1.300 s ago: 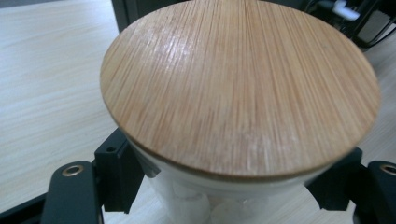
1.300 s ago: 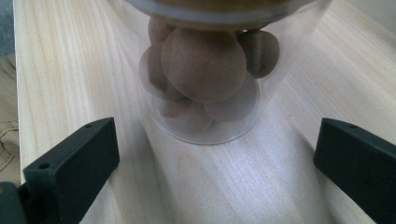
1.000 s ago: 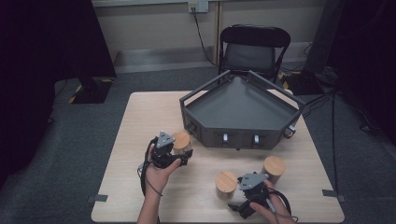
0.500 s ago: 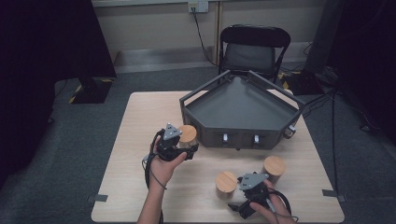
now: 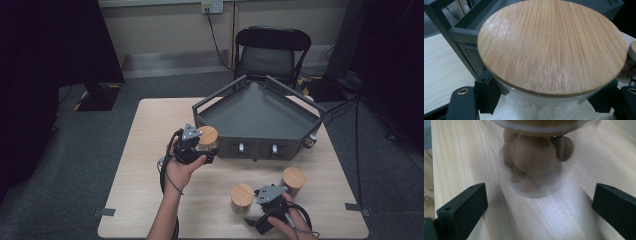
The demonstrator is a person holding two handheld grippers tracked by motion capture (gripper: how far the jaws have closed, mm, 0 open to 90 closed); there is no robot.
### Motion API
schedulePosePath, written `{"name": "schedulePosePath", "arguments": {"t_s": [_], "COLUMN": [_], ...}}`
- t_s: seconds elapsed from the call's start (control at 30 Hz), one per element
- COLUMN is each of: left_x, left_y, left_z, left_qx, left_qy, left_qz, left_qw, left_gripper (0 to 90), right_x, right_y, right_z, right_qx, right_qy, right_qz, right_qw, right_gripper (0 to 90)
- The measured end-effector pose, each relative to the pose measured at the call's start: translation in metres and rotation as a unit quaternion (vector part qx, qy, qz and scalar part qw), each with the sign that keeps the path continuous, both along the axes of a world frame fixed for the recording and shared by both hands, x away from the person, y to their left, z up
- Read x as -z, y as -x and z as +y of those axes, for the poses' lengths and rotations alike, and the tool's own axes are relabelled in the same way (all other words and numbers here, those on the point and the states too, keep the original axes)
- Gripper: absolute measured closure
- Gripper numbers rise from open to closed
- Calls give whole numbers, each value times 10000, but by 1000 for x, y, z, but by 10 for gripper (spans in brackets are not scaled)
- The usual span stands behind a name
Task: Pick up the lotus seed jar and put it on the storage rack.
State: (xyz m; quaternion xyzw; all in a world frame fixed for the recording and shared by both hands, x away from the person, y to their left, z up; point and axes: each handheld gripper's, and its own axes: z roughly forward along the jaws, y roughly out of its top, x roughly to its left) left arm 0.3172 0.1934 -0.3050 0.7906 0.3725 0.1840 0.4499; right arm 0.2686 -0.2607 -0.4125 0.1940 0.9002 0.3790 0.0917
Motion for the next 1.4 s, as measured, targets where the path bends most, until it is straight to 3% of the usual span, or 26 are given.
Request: {"name": "schedulePosePath", "arguments": {"t_s": [0.8,1.27,1.4], "left_x": [-33,-38,-39], "left_y": [-18,-35,-41], "left_z": [-17,-35,-36], "left_qx": [13,-27,-14], "left_qy": [-5,0,97], "left_qz": [-76,-44,-22], "left_qw": [10000,10000,9999], "left_gripper": [257,258,258], "right_x": [0,0,0], "right_y": [2,3,4], "right_z": [0,0,0], "right_qx": [43,71,78], "right_qy": [-1,-3,-2], "right_qz": [-8,-6,-7], "right_qw": [10000,10000,10000], "right_gripper": [0,0,0]}}
